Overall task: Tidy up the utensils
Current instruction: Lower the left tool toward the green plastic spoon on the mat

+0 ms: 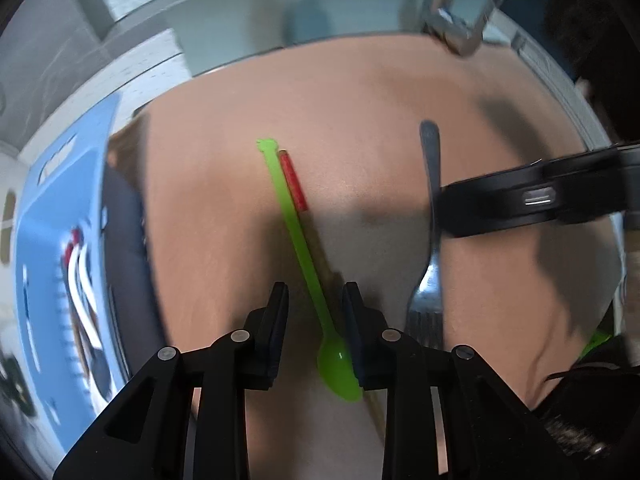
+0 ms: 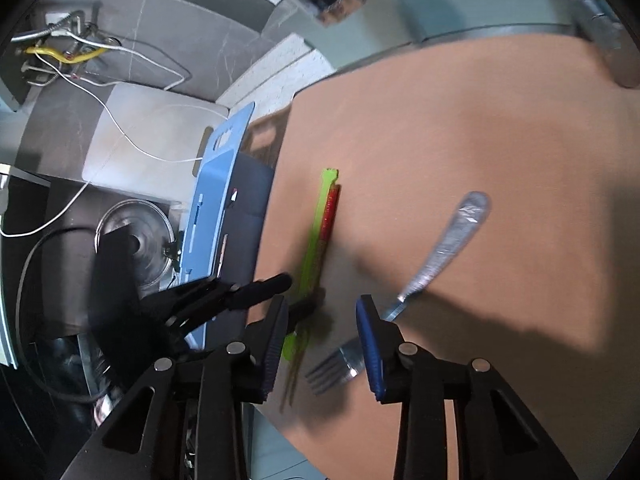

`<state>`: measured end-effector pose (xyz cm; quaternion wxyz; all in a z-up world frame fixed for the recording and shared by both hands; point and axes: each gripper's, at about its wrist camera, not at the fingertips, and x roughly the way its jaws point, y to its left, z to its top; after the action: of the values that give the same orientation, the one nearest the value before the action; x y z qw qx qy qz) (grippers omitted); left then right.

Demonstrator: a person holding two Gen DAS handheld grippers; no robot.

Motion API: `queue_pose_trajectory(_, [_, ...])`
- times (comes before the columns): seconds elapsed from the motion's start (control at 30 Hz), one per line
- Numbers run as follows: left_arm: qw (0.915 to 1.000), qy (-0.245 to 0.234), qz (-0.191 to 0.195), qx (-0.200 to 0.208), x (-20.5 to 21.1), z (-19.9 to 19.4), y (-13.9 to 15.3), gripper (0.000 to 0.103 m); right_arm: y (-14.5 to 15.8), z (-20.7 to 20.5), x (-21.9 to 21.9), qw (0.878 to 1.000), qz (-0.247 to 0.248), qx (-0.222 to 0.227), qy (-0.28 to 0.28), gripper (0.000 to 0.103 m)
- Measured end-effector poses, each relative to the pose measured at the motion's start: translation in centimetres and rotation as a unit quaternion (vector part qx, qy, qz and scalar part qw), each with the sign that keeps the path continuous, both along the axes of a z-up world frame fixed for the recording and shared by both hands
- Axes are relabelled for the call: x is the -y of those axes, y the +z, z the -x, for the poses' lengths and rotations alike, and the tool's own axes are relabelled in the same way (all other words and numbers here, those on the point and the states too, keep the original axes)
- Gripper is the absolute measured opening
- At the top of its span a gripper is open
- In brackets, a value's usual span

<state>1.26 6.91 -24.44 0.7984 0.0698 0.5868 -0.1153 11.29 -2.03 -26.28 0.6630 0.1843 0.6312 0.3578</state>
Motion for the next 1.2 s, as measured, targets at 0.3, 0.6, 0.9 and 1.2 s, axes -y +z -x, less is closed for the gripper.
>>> queue_pose_trajectory(0.3, [0.9991, 0.035, 0.006, 0.022, -1.2, 2.4, 0.7, 0.026, -3.0, 0.3, -3.6, 0.998, 0.033, -0.029, 0.045, 0.032])
queue_pose_trajectory(0.6, [0.999, 0.034, 0.011, 0.026, -1.6, 2.7, 0.7, 0.026, -2.0, 1.0, -3.7, 0.986, 0.114, -0.002, 0.118, 0.025])
queue_pose_trajectory(0.9, [0.9989, 0.036, 0.019, 0.023, -1.9, 1.4, -0.2, 0.026, -0.5, 0.4, -1.7, 0.989, 0.113, 0.008, 0.096, 0.026])
queue_pose_trajectory(1.2, [0.9987, 0.045, 0.008, 0.023, -2.0, 0.4, -0.9, 0.028, -1.3, -0.3, -3.8, 0.996, 0.071, -0.011, 0.056, 0.026])
